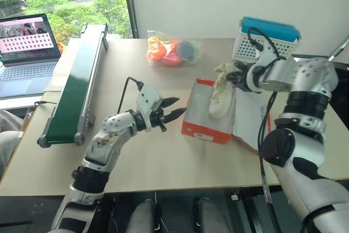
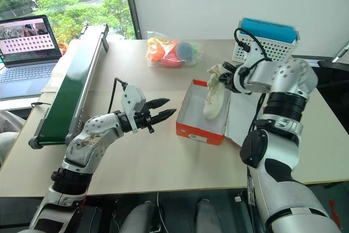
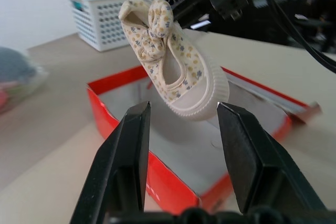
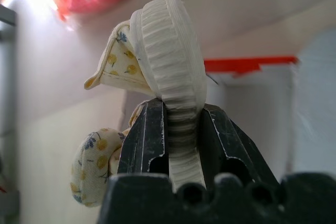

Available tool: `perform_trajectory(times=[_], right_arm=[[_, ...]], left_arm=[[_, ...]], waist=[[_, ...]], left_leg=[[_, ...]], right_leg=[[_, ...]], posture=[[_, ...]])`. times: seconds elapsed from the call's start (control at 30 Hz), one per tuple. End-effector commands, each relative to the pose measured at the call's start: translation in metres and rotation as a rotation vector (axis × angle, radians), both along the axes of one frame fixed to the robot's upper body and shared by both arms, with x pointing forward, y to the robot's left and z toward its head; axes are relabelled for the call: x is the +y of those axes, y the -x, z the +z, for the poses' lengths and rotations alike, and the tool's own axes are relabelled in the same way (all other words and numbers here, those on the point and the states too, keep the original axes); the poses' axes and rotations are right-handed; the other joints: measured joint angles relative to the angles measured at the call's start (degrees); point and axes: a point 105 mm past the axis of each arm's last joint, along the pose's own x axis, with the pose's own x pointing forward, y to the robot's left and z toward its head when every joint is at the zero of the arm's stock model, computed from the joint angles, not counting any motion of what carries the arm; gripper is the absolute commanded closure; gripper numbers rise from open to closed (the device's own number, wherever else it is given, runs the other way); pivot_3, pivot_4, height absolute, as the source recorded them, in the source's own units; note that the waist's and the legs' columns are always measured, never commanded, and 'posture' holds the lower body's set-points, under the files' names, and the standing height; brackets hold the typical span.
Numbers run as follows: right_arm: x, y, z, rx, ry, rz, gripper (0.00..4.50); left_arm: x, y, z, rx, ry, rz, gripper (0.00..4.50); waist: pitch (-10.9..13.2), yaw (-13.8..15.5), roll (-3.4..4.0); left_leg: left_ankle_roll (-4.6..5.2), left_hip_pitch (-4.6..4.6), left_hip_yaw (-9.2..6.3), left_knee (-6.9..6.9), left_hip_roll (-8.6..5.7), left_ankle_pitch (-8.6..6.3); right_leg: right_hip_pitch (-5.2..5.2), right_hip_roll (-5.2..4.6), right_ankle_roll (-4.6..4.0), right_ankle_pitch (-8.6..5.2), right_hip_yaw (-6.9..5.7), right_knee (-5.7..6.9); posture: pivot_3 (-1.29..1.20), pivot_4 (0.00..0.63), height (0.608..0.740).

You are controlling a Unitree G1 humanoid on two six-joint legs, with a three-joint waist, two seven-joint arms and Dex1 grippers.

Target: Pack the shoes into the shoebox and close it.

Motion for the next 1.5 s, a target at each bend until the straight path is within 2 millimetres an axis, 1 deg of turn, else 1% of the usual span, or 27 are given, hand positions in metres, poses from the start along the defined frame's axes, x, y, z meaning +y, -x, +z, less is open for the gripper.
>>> perform_trajectory(times=[0.03, 0.1, 0.27, 0.3, 0.37, 0.53, 0.6, 0.63, 0.67, 0.7, 0.73, 0.77, 0.83, 1.0, 1.17, 1.23, 1.3, 1.37, 1.4, 1.5], right_arm=[[-0.016, 0.008, 0.007, 0.007, 0.066, -0.023, 4.04], [-0.022, 0.011, -0.001, 0.042, 0.108, -0.027, 4.04], [-0.028, 0.015, -0.033, 0.139, 0.191, -0.015, 4.04], [-0.028, 0.015, -0.043, 0.160, 0.199, -0.012, 4.04], [-0.026, 0.014, -0.056, 0.181, 0.206, -0.008, 4.04], [-0.020, 0.010, -0.074, 0.195, 0.194, -0.004, 4.04], [-0.021, 0.008, -0.077, 0.191, 0.200, -0.012, 3.05], [-0.021, 0.007, -0.077, 0.188, 0.201, -0.014, 2.84], [-0.020, 0.006, -0.077, 0.180, 0.197, -0.010, 2.41], [-0.018, 0.006, -0.076, 0.175, 0.197, -0.002, 2.17], [-0.016, 0.005, -0.073, 0.161, 0.210, 0.008, 1.71], [-0.015, 0.004, -0.072, 0.152, 0.221, 0.016, 1.34], [-0.010, 0.001, -0.064, 0.119, 0.236, 0.038, 0.73], [-0.001, -0.003, -0.042, 0.026, 0.279, 0.072, 0.73], [0.018, -0.006, -0.003, -0.132, 0.379, 0.138, 0.73], [0.025, -0.005, 0.005, -0.159, 0.387, 0.160, 0.73], [0.028, -0.004, 0.010, -0.190, 0.415, 0.172, 0.73], [0.033, -0.003, 0.017, -0.252, 0.477, 0.202, 0.73], [0.038, -0.002, 0.021, -0.288, 0.493, 0.234, 0.73], [0.060, 0.006, 0.038, -0.456, 0.526, 0.355, 0.73]], left_arm=[[-0.011, 0.007, 0.003, -0.057, -0.018, -0.063, 2.38], [-0.014, 0.008, 0.002, -0.063, -0.020, -0.071, 2.38], [-0.018, 0.005, 0.003, -0.076, -0.018, -0.064, 2.38], [-0.018, 0.004, 0.003, -0.079, -0.017, -0.058, 2.38], [-0.018, 0.003, 0.004, -0.084, -0.015, -0.050, 2.38], [-0.016, 0.003, 0.006, -0.091, -0.016, -0.037, 2.38], [-0.016, 0.002, 0.007, -0.095, -0.016, -0.031, 2.29], [-0.016, 0.002, 0.007, -0.096, -0.015, -0.028, 2.29], [-0.015, 0.002, 0.008, -0.098, -0.015, -0.027, 2.29], [-0.016, 0.002, 0.008, -0.099, -0.015, -0.026, 2.29], [-0.016, 0.002, 0.008, -0.099, -0.013, -0.026, 2.29], [-0.016, 0.002, 0.009, -0.099, -0.012, -0.026, 2.29], [-0.016, 0.001, 0.009, -0.099, -0.013, -0.027, 2.29], [-0.017, 0.001, 0.009, -0.099, -0.013, -0.030, 2.29], [-0.017, 0.000, 0.009, -0.100, -0.015, -0.032, 2.29], [-0.017, -0.001, 0.010, -0.100, -0.014, -0.030, 2.29], [-0.016, -0.003, 0.010, -0.099, -0.011, -0.023, 2.29], [-0.012, -0.010, 0.010, -0.094, -0.004, 0.022, 2.29], [-0.006, -0.017, 0.012, -0.080, 0.019, 0.073, 2.29], [0.020, -0.047, 0.016, -0.052, 0.080, 0.307, 2.29]], waist=[[0.0, 0.1, 0.00], [0.0, 0.1, 0.00], [0.0, 0.2, 0.00], [0.0, 0.2, 0.00], [0.0, 0.2, 0.01], [0.0, 0.2, 0.01], [0.0, 0.2, 0.01], [0.0, 0.2, 0.01], [0.0, 0.1, 0.01], [0.0, 0.2, 0.01], [0.0, 0.2, 0.01], [0.0, 0.2, 0.01], [0.0, 0.2, 0.01], [0.0, 0.2, 0.01], [0.0, 0.2, 0.02], [0.0, 0.2, 0.02], [0.0, 0.2, 0.02], [0.0, 0.3, 0.02], [0.0, 0.3, 0.02], [0.0, 0.3, 0.02]], left_leg=[[0.02, 0.00, 0.00, 0.00, -0.01, -0.01], [0.02, -0.01, 0.02, -0.01, -0.01, -0.01], [0.00, -0.04, 0.04, 0.01, -0.02, 0.01], [0.00, -0.04, 0.04, 0.01, -0.02, 0.01], [0.00, -0.04, 0.03, 0.01, -0.02, 0.02], [-0.03, -0.03, 0.02, 0.02, -0.02, 0.05], [-0.25, -0.02, 0.03, 0.02, -0.01, 0.18], [-0.27, -0.02, 0.02, 0.02, -0.01, 0.19], [-0.27, -0.02, 0.02, 0.02, -0.01, 0.19], [-0.27, -0.02, 0.02, 0.02, -0.01, 0.19], [-0.27, -0.02, 0.02, 0.02, -0.02, 0.19], [-0.29, -0.02, 0.02, 0.01, -0.02, 0.21], [-0.29, -0.03, 0.03, 0.02, -0.02, 0.20], [-0.29, -0.03, 0.02, 0.02, -0.02, 0.21], [-0.29, -0.03, 0.02, 0.02, -0.02, 0.21], [-0.29, -0.03, 0.02, 0.02, -0.01, 0.21], [-0.29, -0.03, 0.01, 0.02, -0.01, 0.21], [-0.29, -0.03, 0.01, 0.03, -0.02, 0.21], [-0.29, -0.03, 0.01, 0.03, -0.03, 0.21], [-0.28, -0.03, -0.01, 0.04, -0.03, 0.21]], right_leg=[[0.00, 0.00, 0.00, 0.00, 0.01, -0.01], [0.00, 0.00, 0.01, 0.00, 0.00, -0.02], [-0.01, 0.00, 0.02, 0.00, 0.02, -0.04], [-0.01, 0.00, 0.02, 0.00, 0.02, -0.03], [0.00, 0.01, 0.02, 0.00, 0.02, -0.02], [0.01, 0.01, 0.02, 0.00, 0.02, -0.02], [0.02, 0.01, 0.03, 0.00, 0.02, -0.02], [0.02, 0.01, 0.03, 0.00, 0.02, -0.02], [0.02, 0.02, 0.03, 0.00, 0.02, -0.01], [0.01, 0.02, 0.03, 0.00, 0.02, -0.01], [0.01, 0.02, 0.03, 0.00, 0.02, -0.01], [0.01, 0.02, 0.03, 0.00, 0.02, -0.02], [0.01, 0.01, 0.03, 0.00, 0.02, -0.03], [0.00, 0.01, 0.03, 0.00, 0.02, -0.01], [-0.01, 0.01, 0.03, 0.01, 0.03, 0.00], [-0.02, 0.02, 0.03, 0.00, 0.03, 0.01], [-0.03, 0.02, 0.03, 0.00, 0.03, 0.02], [-0.02, 0.01, 0.03, 0.01, 0.02, 0.01], [-0.02, 0.01, 0.03, 0.01, 0.02, 0.01], [-0.02, 0.01, 0.04, 0.01, 0.03, 0.01]], posture=[[0.00, 0.150, 0.705], [0.00, 0.150, 0.705], [0.00, 0.150, 0.705], [0.00, 0.150, 0.705], [0.00, 0.150, 0.705], [0.00, 0.150, 0.705], [0.00, 0.150, 0.705], [0.00, 0.150, 0.705], [0.00, 0.150, 0.705], [0.00, 0.150, 0.705], [0.00, 0.150, 0.705], [0.00, 0.150, 0.705], [0.00, 0.150, 0.705], [0.00, 0.150, 0.705], [0.00, 0.150, 0.705], [0.00, 0.150, 0.705], [0.00, 0.150, 0.705], [0.00, 0.150, 0.705], [0.00, 0.150, 0.705], [0.00, 0.150, 0.705]])
